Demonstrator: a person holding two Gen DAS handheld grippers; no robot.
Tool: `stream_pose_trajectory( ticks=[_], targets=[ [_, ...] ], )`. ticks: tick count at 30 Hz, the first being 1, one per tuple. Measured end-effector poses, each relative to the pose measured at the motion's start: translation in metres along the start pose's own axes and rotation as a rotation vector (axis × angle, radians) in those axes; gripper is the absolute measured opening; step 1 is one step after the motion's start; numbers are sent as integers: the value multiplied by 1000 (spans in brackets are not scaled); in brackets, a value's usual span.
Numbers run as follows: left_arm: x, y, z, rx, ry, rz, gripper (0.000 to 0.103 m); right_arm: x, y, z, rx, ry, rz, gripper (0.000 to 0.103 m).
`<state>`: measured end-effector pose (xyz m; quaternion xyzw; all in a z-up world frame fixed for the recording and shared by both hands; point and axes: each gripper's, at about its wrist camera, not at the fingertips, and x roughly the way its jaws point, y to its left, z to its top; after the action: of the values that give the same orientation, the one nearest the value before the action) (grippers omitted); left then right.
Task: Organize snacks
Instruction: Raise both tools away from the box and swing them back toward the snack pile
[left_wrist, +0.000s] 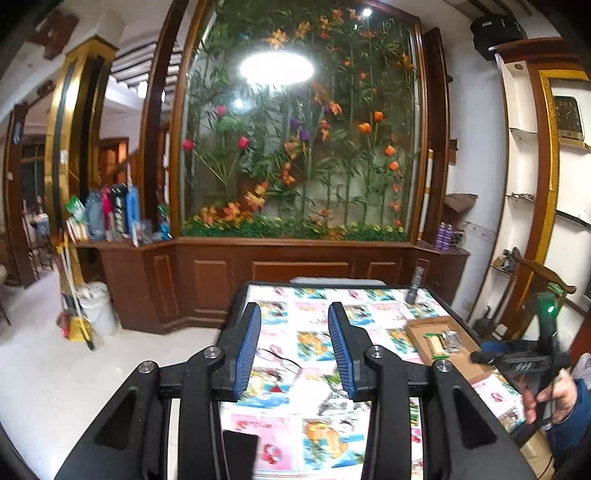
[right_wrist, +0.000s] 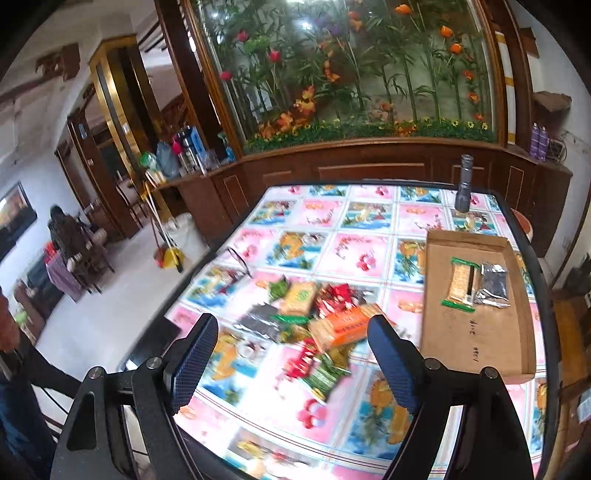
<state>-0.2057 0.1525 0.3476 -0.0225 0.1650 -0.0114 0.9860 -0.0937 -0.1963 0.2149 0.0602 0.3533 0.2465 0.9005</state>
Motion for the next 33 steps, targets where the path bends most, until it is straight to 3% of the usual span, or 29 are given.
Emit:
stream_pose_trajectory(
  ticks=[5, 9, 16, 19, 23, 25, 28, 33],
  targets=[
    [-53, 27, 40, -18, -100, 100, 37, -28, 0, 34, 83, -41, 31, 87],
    [-117, 42, 67, -5, -216, 197, 37, -69, 8, 62, 98, -117, 32, 87],
    [-195, 54, 101, -27, -340, 254, 37, -135, 24, 94, 100, -280, -35, 87],
    [-203, 50, 104, -33, -357, 228, 39, -143, 27, 98, 136, -286, 0, 88],
    [-197, 45, 90, -11, -342, 202, 40, -129, 29, 87, 197, -151, 138, 88],
    [-192, 46, 87, -9, -324, 191, 40, -134, 36, 83, 177, -112, 129, 88],
    [-196, 51, 94, -18, -312, 198, 40, -170, 46, 92, 133, -176, 63, 88],
    [-238, 59, 105, -3, -347, 275, 40, -254, 74, 125, 88, -366, 0, 88]
  ],
)
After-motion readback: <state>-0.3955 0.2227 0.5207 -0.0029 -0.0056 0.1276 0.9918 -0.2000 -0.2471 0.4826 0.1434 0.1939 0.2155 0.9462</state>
